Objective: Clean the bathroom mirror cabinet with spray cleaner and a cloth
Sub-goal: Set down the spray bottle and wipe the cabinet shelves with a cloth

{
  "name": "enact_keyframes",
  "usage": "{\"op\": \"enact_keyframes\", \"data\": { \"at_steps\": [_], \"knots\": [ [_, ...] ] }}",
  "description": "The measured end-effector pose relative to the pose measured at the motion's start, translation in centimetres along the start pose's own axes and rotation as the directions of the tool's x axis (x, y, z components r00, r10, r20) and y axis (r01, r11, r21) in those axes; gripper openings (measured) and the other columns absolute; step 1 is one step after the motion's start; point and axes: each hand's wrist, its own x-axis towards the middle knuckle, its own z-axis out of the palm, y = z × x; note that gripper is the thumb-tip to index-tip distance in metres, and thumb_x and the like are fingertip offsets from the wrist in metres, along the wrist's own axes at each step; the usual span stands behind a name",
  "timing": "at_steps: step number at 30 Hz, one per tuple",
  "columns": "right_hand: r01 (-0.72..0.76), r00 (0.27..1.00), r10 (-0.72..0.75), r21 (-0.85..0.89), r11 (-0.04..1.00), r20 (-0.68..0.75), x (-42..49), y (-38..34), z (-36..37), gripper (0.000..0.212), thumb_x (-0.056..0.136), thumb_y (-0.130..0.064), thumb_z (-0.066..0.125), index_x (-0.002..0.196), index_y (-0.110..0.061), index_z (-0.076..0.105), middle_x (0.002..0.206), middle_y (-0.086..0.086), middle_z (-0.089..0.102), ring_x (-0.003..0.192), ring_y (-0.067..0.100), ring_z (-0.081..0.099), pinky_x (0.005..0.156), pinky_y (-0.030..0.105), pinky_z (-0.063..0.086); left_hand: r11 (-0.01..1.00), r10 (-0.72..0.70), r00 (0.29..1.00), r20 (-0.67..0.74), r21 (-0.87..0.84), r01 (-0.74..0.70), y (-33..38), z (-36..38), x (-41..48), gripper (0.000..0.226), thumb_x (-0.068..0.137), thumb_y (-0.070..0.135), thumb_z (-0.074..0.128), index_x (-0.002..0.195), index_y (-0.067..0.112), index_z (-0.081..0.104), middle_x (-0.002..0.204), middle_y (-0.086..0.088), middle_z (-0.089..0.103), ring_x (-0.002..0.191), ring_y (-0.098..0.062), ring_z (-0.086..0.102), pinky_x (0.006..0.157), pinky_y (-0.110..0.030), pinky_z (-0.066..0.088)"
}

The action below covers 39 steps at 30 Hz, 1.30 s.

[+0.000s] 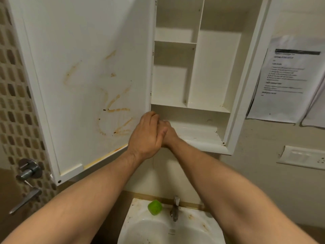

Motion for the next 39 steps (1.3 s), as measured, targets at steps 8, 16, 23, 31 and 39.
{"op": "enact_keyframes", "data": {
  "at_steps": [8,16,23,31,39],
  "knots": [
    [-0.156,0.981,0.181,-0.292,0.944,0.063,-6.7,7.5,-2.8,0.059,0.099,-0.060,0.040,0.148,-0.026,0.043,0.151,0.012,0.038,0.131,0.037,0.041,0.104,0.049,0.043,0.998,0.024,0.976,0.217,0.047,-0.035,0.5,3.2,-0.7,0.061,0.105,0.051,0.040,0.148,0.008,0.045,0.164,-0.013,0.028,0.152,-0.027,0.025,0.122,-0.040,0.029],
    [-0.412,0.902,0.431,-0.253,0.875,0.024,-11.0,9.0,-3.3,0.060,0.086,-0.017,0.060,0.142,-0.006,0.039,0.141,0.017,0.052,0.127,0.035,0.051,0.108,0.045,0.044,1.000,0.021,0.976,0.216,0.016,-0.025,0.8,2.8,-0.2,0.063,0.106,0.053,0.034,0.150,0.010,0.043,0.167,-0.010,0.024,0.153,-0.025,0.024,0.122,-0.042,0.031],
    [-0.048,0.988,0.046,-0.012,0.999,-0.149,-6.1,1.1,1.0,0.066,0.091,-0.012,0.061,0.153,-0.026,0.041,0.157,0.003,0.042,0.142,0.026,0.036,0.120,0.036,0.024,0.997,-0.059,0.983,0.173,0.063,0.049,-1.2,0.6,-0.1,0.066,0.101,0.056,0.031,0.146,0.010,0.045,0.164,-0.012,0.029,0.149,-0.026,0.031,0.115,-0.041,0.038],
    [-0.086,0.996,0.075,-0.403,0.911,-0.042,-9.9,9.7,-3.7,0.054,0.098,-0.011,0.050,0.149,-0.028,0.046,0.147,0.001,0.054,0.127,0.027,0.052,0.099,0.040,0.044,0.998,0.020,0.971,0.239,0.051,-0.033,0.4,2.4,-0.5,0.062,0.106,0.054,0.033,0.151,0.012,0.041,0.167,-0.010,0.026,0.153,-0.025,0.025,0.120,-0.040,0.033],
    [-0.159,0.948,0.312,-0.750,0.642,0.066,-7.0,11.9,-5.3,0.039,0.112,-0.029,0.034,0.149,-0.029,0.047,0.130,0.008,0.059,0.119,0.030,0.058,0.095,0.043,0.047,0.996,0.054,0.967,0.248,0.062,-0.071,-0.5,3.2,-1.0,0.061,0.106,0.053,0.035,0.151,0.012,0.042,0.165,-0.009,0.028,0.151,-0.023,0.027,0.122,-0.036,0.027]
  ]
}}
